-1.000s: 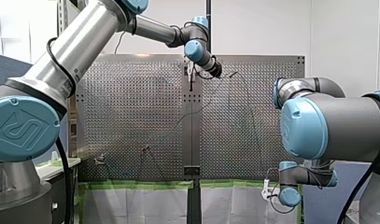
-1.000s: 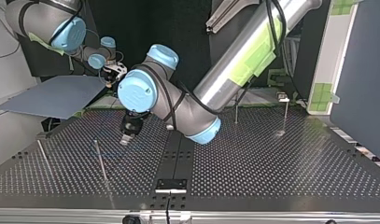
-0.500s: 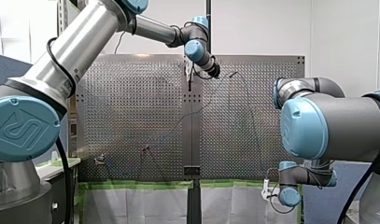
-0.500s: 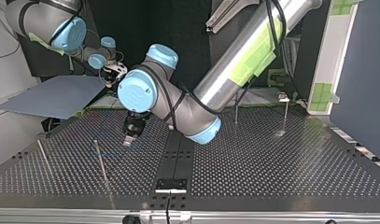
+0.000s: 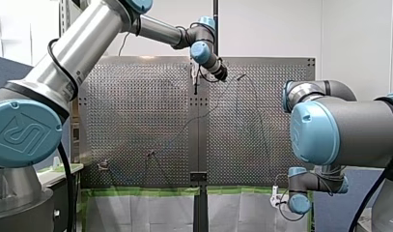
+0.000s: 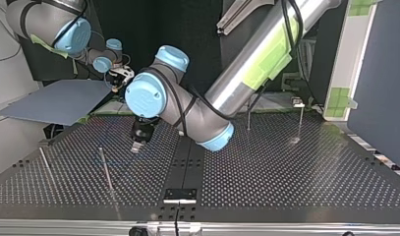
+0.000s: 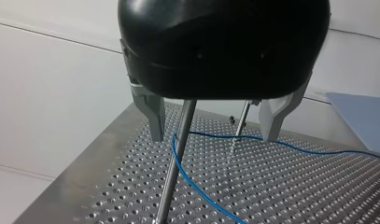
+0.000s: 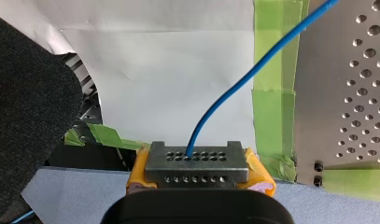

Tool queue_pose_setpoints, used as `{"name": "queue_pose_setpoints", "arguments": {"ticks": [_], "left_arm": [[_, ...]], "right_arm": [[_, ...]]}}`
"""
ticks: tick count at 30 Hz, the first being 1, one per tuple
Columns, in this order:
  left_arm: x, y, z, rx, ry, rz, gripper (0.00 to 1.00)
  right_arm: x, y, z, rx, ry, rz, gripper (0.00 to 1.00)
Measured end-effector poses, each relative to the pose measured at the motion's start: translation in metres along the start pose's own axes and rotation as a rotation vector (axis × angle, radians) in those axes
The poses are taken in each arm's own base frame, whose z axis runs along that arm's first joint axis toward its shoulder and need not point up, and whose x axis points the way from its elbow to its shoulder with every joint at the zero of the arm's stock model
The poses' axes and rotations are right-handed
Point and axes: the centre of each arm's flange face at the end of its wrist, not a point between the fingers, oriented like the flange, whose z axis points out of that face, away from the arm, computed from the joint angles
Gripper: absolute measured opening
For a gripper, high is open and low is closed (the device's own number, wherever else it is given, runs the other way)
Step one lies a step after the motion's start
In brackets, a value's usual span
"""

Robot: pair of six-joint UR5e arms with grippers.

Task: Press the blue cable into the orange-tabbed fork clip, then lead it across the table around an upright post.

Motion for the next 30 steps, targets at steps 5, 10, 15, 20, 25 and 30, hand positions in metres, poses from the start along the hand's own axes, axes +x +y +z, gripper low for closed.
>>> {"name": "queue_pose_setpoints", "arguments": {"ticks": [5, 10, 15, 20, 25, 30], "left_arm": [[-0.009, 0.005, -0.011, 0.009, -0.030, 0.030, 1.00], [-0.021, 0.006, -0.026, -0.010, -0.078, 0.034, 1.00], [-0.032, 0.008, -0.041, -0.034, -0.127, 0.010, 1.00], [-0.041, 0.009, -0.057, -0.032, -0.174, -0.016, 1.00], [-0.033, 0.010, -0.059, -0.018, -0.189, -0.059, 1.00], [-0.015, 0.011, -0.057, -0.004, -0.189, -0.104, 1.00]], "right_arm": [[0.000, 0.000, 0.000, 0.000, 0.000, 0.000, 0.00], [0.000, 0.000, 0.000, 0.000, 0.000, -0.002, 0.00], [0.000, -0.001, 0.000, 0.000, 0.000, -0.011, 0.00], [0.001, -0.001, 0.001, 0.001, 0.003, -0.014, 0.00], [0.001, -0.002, 0.001, 0.002, 0.002, -0.023, 0.00], [0.001, -0.002, 0.001, 0.002, 0.001, -0.026, 0.00]]}}
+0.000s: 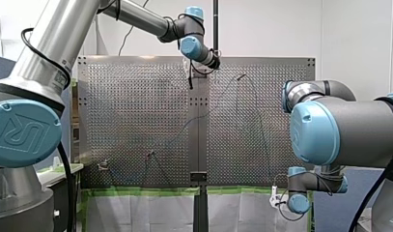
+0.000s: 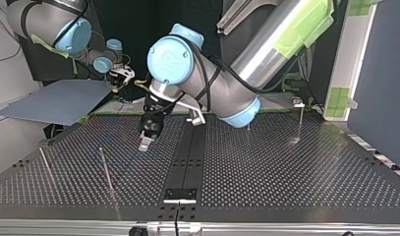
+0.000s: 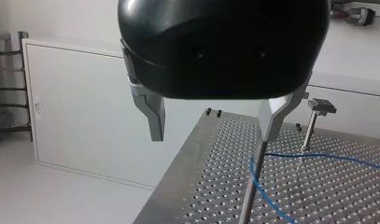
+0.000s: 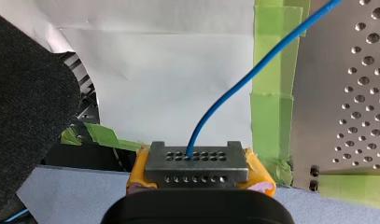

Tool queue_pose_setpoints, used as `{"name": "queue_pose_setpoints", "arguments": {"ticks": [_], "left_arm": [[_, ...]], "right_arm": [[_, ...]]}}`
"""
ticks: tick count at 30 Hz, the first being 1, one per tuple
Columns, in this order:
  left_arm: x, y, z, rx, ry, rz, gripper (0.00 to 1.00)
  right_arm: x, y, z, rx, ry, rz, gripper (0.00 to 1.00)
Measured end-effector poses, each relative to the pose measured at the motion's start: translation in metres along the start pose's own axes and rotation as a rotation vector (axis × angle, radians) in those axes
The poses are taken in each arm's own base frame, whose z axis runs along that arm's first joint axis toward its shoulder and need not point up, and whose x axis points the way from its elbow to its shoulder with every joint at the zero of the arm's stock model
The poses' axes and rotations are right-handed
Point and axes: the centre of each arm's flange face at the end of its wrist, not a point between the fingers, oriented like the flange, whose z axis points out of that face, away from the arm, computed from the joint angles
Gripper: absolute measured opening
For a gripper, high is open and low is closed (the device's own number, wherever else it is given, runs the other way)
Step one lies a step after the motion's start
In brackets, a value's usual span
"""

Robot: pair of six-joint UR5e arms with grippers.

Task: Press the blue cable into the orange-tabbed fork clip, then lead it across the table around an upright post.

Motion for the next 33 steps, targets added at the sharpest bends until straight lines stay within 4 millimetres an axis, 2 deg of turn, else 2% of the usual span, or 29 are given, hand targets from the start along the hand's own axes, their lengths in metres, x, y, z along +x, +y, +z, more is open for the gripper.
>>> {"name": "queue_pose_setpoints", "arguments": {"ticks": [33], "left_arm": [[0.115, 0.039, -0.025, -0.022, -0.006, -0.066, 1.00]], "right_arm": [[0.000, -0.003, 0.000, 0.006, 0.001, -0.002, 0.00]]}}
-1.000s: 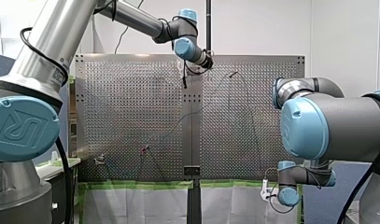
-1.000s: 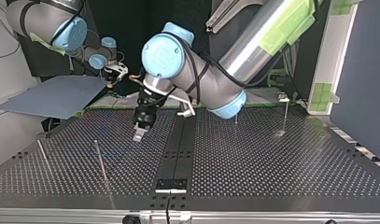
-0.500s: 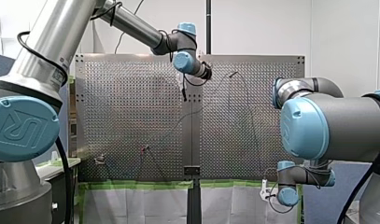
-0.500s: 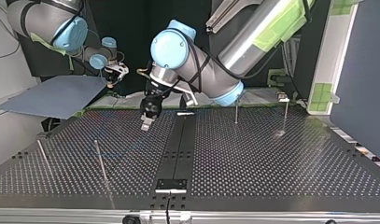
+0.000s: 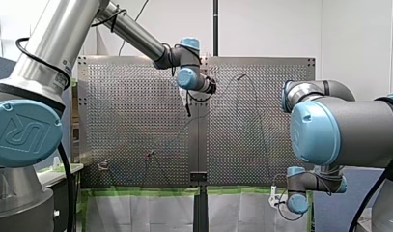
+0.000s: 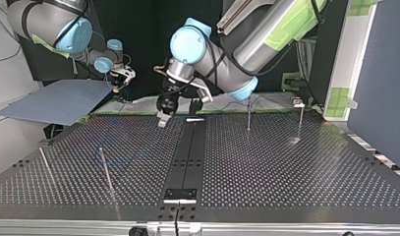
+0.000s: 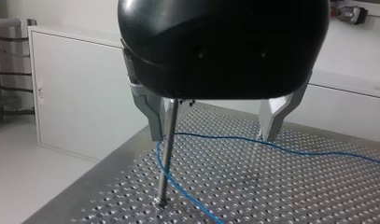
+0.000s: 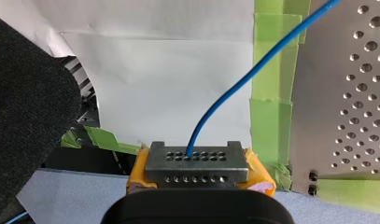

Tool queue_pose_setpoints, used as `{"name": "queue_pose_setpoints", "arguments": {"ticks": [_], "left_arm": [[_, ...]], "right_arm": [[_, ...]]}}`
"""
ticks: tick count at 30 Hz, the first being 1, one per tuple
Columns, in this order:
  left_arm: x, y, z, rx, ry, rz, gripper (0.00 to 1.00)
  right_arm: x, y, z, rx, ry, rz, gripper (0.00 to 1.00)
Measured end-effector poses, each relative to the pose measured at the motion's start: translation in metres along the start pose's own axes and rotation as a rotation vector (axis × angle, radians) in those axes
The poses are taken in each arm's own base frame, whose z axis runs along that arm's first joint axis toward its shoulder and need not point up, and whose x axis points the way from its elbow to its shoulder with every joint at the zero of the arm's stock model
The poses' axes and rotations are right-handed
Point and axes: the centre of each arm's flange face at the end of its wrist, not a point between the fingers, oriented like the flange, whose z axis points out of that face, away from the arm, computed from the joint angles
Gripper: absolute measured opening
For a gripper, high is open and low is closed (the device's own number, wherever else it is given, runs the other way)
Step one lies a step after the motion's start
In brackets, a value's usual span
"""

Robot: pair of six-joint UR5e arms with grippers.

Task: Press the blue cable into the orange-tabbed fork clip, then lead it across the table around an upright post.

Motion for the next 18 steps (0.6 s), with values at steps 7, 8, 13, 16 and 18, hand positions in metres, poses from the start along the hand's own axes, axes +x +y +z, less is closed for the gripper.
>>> {"name": "queue_pose_setpoints", "arguments": {"ticks": [7, 8, 13, 16, 18], "left_arm": [[0.023, 0.014, -0.010, -0.006, -0.003, 0.001, 1.00], [0.027, 0.016, -0.012, -0.008, -0.002, -0.001, 1.00], [0.041, 0.027, -0.018, -0.014, -0.005, -0.028, 1.00], [0.048, 0.036, -0.021, -0.024, -0.009, -0.046, 1.00], [0.053, 0.044, -0.024, -0.034, -0.012, -0.058, 1.00]], "right_arm": [[0.000, 0.000, 0.000, 0.000, -0.001, -0.001, 0.00], [0.000, 0.000, 0.000, 0.000, -0.001, -0.001, 0.00], [0.000, -0.001, 0.000, 0.001, -0.001, -0.001, 0.00], [0.000, -0.001, 0.000, 0.002, -0.001, -0.001, 0.00], [0.000, -0.002, 0.000, 0.002, -0.001, -0.002, 0.00]]}}
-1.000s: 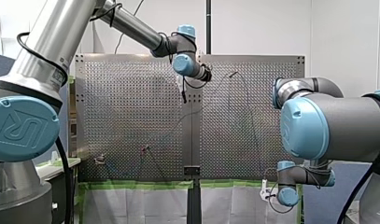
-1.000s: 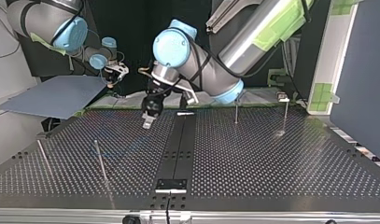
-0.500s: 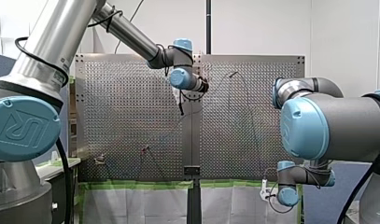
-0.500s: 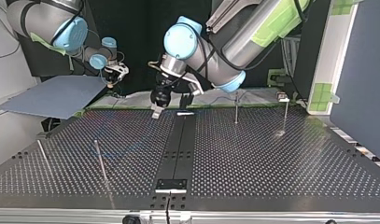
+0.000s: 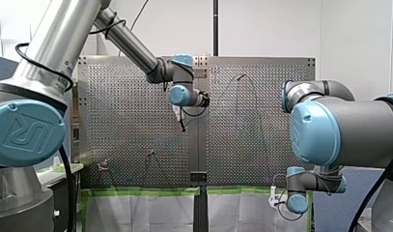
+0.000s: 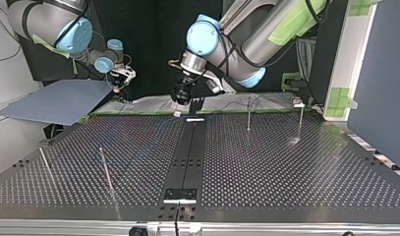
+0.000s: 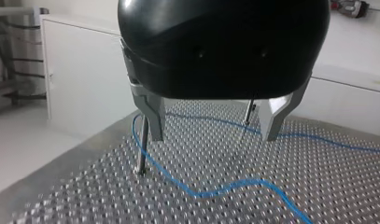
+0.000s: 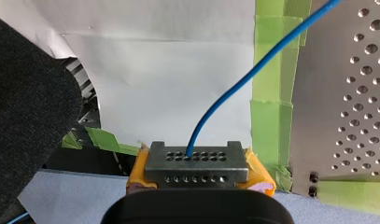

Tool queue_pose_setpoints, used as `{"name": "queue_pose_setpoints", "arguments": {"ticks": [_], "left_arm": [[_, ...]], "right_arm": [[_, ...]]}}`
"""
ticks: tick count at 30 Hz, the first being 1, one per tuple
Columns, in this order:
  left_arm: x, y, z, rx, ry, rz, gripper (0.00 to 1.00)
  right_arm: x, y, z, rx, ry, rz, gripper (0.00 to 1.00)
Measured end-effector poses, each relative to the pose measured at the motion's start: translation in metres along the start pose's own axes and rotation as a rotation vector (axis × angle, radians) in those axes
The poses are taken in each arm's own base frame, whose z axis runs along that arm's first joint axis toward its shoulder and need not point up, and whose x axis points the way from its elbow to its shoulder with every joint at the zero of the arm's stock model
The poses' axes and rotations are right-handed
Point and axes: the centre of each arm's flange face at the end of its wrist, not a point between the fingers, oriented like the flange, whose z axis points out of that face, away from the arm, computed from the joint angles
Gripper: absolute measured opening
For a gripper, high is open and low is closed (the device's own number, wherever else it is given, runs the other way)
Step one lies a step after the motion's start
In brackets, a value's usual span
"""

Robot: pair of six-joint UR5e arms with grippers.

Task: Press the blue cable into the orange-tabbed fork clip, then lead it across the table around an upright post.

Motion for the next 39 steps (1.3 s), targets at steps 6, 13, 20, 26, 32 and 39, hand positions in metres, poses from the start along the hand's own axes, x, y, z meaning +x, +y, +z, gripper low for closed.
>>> {"name": "queue_pose_setpoints", "arguments": {"ticks": [6, 13, 20, 26, 32, 39], "left_arm": [[0.009, 0.032, -0.003, -0.021, -0.009, -0.014, 1.00], [0.017, 0.067, -0.005, -0.023, -0.010, -0.013, 1.00], [0.024, 0.103, -0.011, -0.023, -0.011, 0.011, 1.00], [0.030, 0.138, -0.020, -0.046, -0.020, 0.015, 1.00], [0.039, 0.158, -0.034, -0.071, -0.029, 0.018, 1.00], [0.056, 0.166, -0.058, -0.075, -0.031, 0.021, 1.00]], "right_arm": [[0.000, 0.000, 0.000, 0.000, 0.000, 0.000, 0.00], [0.000, 0.000, 0.000, 0.001, 0.000, -0.001, 0.00], [0.000, -0.002, 0.000, 0.003, 0.000, -0.003, 0.00], [-0.001, -0.003, 0.000, 0.004, -0.001, -0.004, 0.00], [0.000, -0.004, 0.000, 0.005, 0.001, -0.005, 0.00], [0.000, -0.005, 0.000, 0.006, 0.002, -0.006, 0.00]]}}
